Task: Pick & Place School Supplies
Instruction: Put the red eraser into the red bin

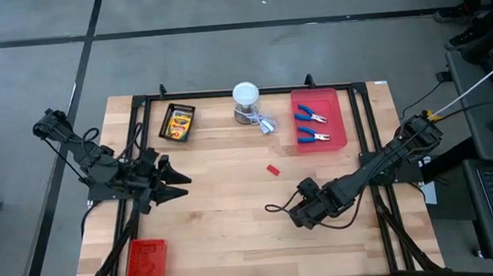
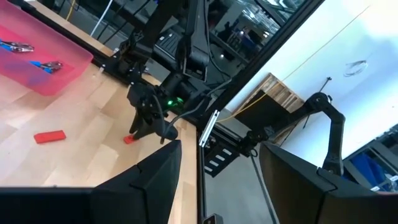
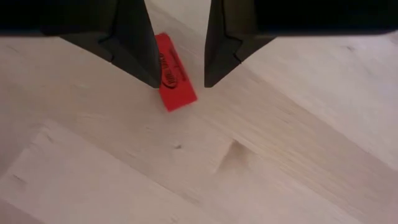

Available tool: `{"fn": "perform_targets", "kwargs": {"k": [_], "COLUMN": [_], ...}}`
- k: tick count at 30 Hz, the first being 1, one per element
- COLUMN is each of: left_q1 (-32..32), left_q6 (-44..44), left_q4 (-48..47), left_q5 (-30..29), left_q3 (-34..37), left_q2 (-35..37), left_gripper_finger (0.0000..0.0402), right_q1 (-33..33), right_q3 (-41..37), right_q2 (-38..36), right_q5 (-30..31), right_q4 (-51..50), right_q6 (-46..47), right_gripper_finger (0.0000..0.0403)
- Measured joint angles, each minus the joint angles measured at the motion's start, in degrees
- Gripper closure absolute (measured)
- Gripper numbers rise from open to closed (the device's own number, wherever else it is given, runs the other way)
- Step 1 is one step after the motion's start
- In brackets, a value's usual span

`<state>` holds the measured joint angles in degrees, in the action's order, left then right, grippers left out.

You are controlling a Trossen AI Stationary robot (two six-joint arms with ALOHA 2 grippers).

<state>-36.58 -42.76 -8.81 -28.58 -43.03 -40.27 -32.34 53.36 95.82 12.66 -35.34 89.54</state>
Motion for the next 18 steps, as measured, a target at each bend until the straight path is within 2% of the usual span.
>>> {"fn": "perform_targets", "kwargs": {"k": [7, 18], "left_q1": [0.0, 0.0], "left_q6": [-0.2, -1.2], "left_q4": [0.0, 0.0], "left_q5": [0.8, 1.5], "left_q3": [0.0, 0.0], "left_q2": [0.0, 0.0], "left_gripper_finger": [0.0187, 0.0187], "right_q1": [0.0, 0.0], "right_q3": [0.2, 0.2], "right_q2": [3.2, 3.5], "right_q5": [-1.1, 0.1], "right_q4": [0.6, -1.5], "right_q6": [0.0, 1.3], "right_gripper_finger": [0.0277, 0.0277]}}
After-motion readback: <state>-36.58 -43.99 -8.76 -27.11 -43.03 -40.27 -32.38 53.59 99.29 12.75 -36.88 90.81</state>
